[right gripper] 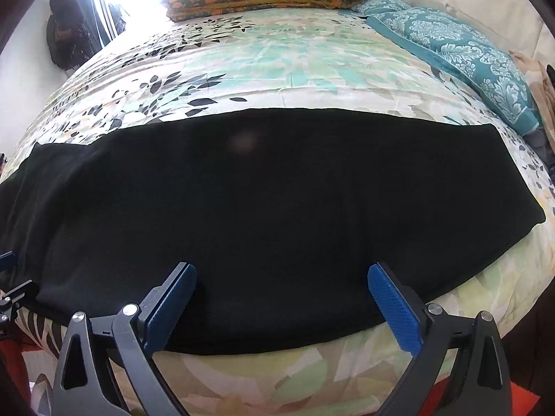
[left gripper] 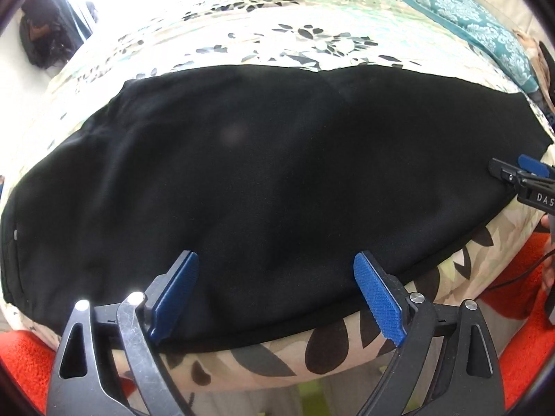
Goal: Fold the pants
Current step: 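Open both tools and release the folded trousers onto the bed, then grasp the trouser hems with the right tool and lift them, then fold the held hems over toward the waistband and release with the right tool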
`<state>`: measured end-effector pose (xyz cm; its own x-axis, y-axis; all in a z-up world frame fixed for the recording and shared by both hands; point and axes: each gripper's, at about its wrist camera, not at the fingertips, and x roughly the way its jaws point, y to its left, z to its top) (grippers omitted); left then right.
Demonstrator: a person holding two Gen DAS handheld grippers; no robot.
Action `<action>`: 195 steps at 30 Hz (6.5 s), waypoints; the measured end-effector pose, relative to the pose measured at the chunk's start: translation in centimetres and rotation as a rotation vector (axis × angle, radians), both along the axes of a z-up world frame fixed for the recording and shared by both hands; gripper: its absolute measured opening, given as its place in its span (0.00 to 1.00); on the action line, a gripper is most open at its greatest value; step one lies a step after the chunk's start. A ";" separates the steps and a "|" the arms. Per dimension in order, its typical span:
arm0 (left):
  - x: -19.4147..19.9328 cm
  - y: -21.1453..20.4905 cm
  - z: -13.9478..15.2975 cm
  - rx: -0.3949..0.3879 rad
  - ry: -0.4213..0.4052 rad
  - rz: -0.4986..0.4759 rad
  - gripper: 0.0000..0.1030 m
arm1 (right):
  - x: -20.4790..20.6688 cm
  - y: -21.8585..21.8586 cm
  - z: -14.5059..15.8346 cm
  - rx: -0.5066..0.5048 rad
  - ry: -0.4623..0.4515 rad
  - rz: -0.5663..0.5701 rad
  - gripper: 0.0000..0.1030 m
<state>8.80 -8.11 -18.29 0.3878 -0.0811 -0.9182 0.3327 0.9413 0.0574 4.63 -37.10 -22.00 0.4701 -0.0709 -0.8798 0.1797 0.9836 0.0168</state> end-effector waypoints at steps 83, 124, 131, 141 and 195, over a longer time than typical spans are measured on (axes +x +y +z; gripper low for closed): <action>1.3 0.6 -1.3 0.005 0.009 0.054 0.94 | -2.3 -30.9 -1.3 0.687 -0.014 -0.273 0.24; 1.4 17.0 2.1 -0.285 -0.056 0.430 0.93 | 4.6 25.1 1.9 0.613 0.006 0.394 0.79; 1.3 16.0 3.0 -0.336 -0.083 0.390 0.93 | -2.1 22.4 7.1 0.240 -0.148 0.561 0.92; 0.7 11.7 3.6 -0.326 -0.100 0.253 0.93 | -4.5 15.6 8.3 0.068 -0.295 0.353 0.98; 0.3 11.9 4.2 -0.309 -0.109 0.232 0.94 | -4.6 12.5 7.7 0.049 -0.243 0.188 0.98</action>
